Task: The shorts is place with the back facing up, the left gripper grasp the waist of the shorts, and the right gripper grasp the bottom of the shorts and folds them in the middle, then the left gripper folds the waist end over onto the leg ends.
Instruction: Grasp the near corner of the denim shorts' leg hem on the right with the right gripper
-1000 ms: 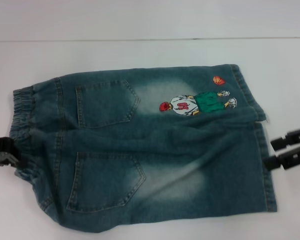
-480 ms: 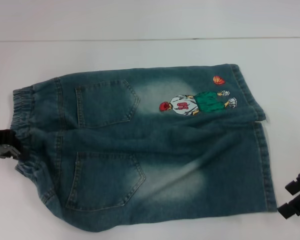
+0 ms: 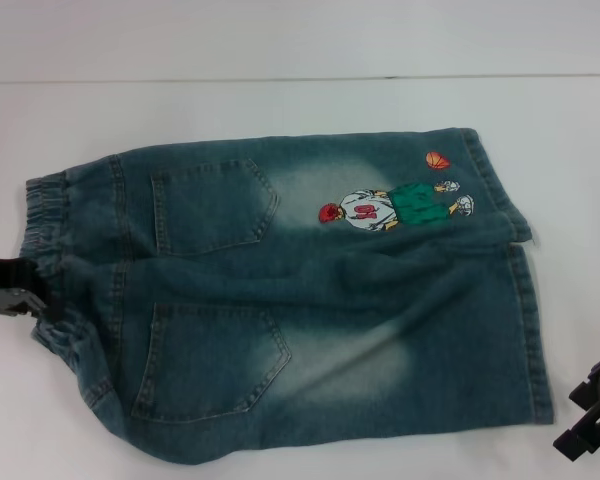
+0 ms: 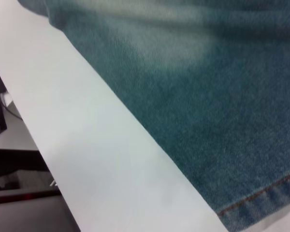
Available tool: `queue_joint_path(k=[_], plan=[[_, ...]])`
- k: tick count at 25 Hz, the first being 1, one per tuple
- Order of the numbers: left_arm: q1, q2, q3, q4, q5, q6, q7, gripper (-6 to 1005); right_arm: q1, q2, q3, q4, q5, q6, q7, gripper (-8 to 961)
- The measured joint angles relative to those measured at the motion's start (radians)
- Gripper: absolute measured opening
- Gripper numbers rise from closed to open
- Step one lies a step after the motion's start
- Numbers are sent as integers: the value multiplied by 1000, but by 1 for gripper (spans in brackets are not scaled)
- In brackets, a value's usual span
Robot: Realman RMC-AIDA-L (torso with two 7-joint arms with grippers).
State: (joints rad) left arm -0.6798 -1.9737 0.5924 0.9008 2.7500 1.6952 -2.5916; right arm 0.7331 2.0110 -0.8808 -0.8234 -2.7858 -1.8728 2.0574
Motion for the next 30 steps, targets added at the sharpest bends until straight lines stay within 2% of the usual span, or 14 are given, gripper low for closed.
queue_joint_path(k=[11, 30], plan=[[-2, -5, 1, -3, -1, -2, 1, 51, 15, 8, -45, 32, -1, 34, 13, 944], [-8, -9, 4, -8, -1, -10, 1, 52, 53, 21, -52, 83, 5, 73, 4, 945]])
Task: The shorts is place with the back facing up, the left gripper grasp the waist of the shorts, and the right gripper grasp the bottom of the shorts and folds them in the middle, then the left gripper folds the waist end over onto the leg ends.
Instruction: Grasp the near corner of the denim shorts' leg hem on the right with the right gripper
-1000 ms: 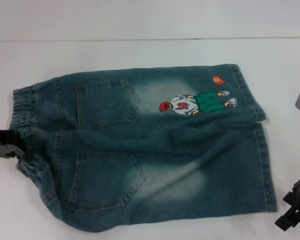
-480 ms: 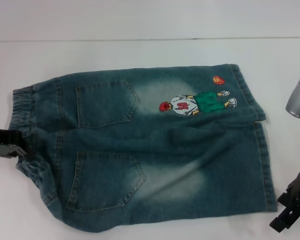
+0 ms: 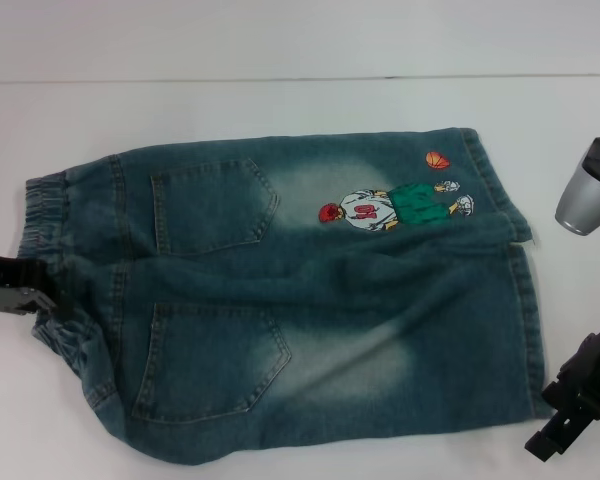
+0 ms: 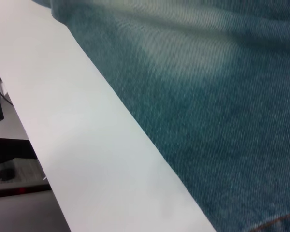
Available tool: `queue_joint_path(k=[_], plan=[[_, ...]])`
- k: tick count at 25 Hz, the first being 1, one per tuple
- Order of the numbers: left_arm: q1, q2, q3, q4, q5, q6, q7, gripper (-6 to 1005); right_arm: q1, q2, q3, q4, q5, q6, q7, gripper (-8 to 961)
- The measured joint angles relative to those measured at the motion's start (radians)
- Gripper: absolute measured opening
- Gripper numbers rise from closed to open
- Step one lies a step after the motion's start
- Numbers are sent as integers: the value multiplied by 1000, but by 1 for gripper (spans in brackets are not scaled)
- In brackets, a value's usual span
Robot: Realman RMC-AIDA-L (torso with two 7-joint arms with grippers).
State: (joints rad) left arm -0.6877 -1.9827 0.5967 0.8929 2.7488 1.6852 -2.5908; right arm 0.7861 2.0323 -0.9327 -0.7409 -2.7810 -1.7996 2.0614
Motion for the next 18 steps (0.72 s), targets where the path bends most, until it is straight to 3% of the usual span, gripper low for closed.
queue_joint_path(k=[18], plan=[[-4, -2, 3, -13, 0, -7, 2, 52, 26, 2, 26, -11, 36, -9, -28, 944]])
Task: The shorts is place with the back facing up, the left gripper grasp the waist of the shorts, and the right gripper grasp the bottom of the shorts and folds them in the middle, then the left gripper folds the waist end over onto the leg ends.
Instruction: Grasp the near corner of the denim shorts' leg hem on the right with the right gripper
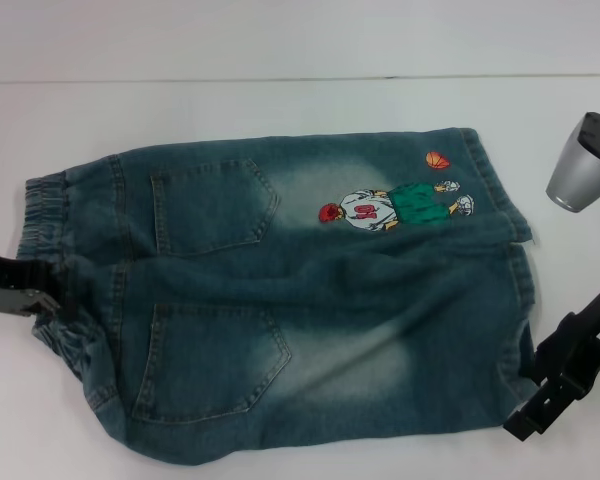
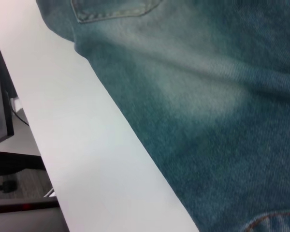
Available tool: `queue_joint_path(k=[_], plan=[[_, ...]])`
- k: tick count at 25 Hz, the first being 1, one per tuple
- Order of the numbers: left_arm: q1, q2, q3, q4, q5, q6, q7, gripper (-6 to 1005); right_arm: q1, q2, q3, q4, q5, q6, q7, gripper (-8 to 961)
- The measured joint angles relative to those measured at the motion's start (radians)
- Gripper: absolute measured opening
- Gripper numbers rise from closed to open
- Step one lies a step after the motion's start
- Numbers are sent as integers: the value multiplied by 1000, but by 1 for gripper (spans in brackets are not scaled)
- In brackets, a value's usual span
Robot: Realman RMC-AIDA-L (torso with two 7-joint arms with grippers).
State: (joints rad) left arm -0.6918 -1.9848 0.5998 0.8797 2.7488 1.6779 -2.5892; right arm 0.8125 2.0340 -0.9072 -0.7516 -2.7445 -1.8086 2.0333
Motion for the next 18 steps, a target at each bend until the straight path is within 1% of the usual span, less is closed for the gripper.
queue_joint_path(k=[16, 18], plan=[[3, 0, 0, -3, 0, -8, 0, 52, -4, 0, 0, 0, 5, 6, -12, 945], [3, -1, 0, -3, 0, -8, 0, 52, -5, 1, 1, 0, 6, 8, -13, 921]])
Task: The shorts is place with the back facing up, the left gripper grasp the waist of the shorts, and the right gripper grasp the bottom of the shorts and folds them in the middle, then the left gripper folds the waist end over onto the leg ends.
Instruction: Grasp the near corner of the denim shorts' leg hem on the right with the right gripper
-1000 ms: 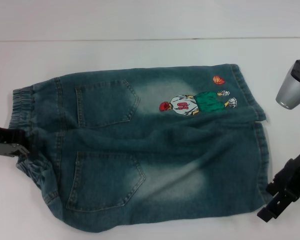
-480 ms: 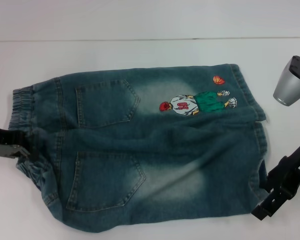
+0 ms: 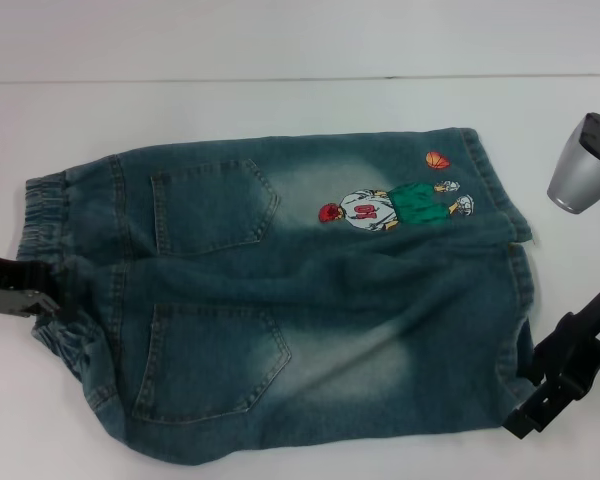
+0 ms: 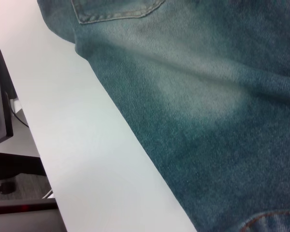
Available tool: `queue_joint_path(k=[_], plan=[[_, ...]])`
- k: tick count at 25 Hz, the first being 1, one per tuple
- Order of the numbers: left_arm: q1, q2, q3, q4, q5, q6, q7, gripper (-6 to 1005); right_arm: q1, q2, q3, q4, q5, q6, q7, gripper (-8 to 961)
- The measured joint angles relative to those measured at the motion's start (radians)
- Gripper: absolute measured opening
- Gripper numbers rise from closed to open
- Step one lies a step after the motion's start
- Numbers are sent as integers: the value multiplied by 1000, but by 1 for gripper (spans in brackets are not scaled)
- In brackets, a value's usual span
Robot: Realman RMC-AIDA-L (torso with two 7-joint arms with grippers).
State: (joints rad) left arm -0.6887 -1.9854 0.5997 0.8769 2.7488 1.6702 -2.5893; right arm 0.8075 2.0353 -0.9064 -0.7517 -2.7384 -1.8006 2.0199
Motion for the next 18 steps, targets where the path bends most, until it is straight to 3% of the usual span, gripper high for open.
queue_joint_path(k=[9, 18], plan=[[1, -1, 0, 1, 0, 0, 0, 51, -1, 13, -1, 0, 1, 17, -10, 812], [2, -4, -2, 1, 0, -5, 1, 57, -3, 13, -5, 0, 3, 24, -17, 421]])
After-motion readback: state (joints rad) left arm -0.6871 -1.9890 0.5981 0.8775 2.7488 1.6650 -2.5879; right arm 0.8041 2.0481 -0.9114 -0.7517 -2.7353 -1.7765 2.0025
